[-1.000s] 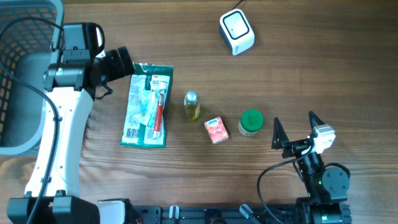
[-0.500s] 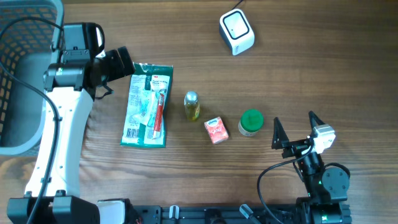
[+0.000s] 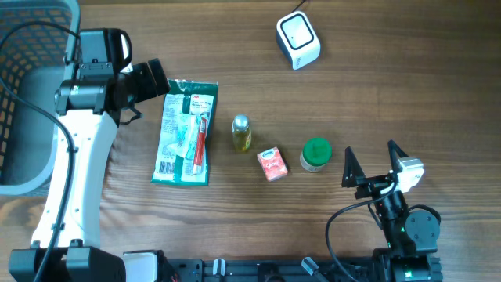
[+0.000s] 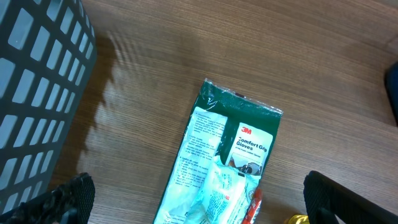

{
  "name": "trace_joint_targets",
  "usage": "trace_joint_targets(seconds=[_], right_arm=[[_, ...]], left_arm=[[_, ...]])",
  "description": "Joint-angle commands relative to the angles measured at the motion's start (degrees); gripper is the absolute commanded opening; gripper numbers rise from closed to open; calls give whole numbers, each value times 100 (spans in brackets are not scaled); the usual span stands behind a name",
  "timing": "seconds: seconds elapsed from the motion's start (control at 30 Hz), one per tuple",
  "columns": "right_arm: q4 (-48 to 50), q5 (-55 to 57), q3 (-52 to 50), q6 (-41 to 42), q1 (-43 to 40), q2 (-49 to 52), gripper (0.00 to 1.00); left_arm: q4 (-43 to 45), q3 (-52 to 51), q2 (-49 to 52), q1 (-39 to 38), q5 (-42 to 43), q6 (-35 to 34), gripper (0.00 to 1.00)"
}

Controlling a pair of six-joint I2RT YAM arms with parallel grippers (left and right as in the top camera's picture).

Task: Scan the item barcode

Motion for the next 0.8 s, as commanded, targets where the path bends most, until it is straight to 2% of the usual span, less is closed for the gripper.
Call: trace_joint_targets(seconds=[0.0,0.07,0.17,0.37,0.53,0.63,0.77], right_arm=[[20,11,-4,1130,-17,35,100],[33,-216,-4,1438,-17,35,100],[101,-852,2,1445,-17,35,100],[-350,-1034,553,1453,-17,87,100],[-986,-925,1604,1436,-17,538,100],[-1488,-940,2490,1331,-17,1165,100],[-2758,-938,3971,1292,-17,2245,100]], left_arm=[[17,81,-42,22,66,-52,100],[17,81,-42,22,66,-52,100],[15,81,-42,22,66,-52,100],[17,81,-42,22,66,-52,100],[15,81,-42,22,66,-52,100],[15,81,-42,22,66,-52,100],[17,81,-42,22,66,-52,100]])
